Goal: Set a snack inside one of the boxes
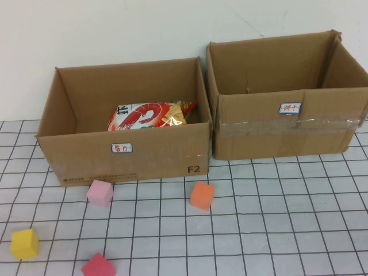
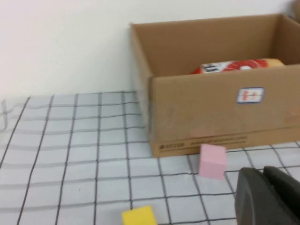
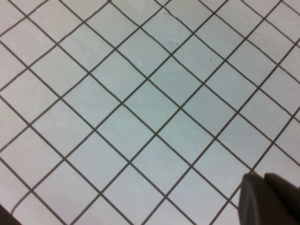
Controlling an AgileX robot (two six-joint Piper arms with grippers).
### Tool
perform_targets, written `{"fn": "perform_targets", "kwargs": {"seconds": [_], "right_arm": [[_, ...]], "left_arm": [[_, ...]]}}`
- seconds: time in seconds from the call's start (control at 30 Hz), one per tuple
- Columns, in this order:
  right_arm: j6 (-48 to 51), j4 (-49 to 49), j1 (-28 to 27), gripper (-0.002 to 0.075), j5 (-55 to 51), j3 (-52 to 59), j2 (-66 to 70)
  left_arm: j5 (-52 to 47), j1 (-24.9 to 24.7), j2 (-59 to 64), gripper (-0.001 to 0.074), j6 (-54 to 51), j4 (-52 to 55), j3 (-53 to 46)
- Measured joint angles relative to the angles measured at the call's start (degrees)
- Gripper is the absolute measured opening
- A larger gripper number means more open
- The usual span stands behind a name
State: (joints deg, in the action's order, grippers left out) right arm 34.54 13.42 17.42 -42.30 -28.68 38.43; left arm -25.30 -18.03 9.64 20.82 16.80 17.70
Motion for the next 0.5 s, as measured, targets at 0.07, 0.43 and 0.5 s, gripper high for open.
{"fn": "perform_targets", "kwargs": {"seconds": [0.07, 0.43, 0.5], "right_arm": [[0.0, 0.0, 0.0, 0.0002, 0.0, 0.0, 0.0], [0.0, 0.3, 0.0, 0.0001, -0.2, 0.0, 0.0], [0.0, 0.5, 0.0, 0.0001, -0.3, 0.0, 0.0]], "left_arm": [[0.7, 3.7, -3.7, -0.0001, -0.5, -1.9, -3.1], [11.2, 12.7, -10.2, -0.0001, -6.2, -11.1, -19.1], [9.7, 13.8, -10.2, -0.0001, -7.3, -13.1, -19.2]]}}
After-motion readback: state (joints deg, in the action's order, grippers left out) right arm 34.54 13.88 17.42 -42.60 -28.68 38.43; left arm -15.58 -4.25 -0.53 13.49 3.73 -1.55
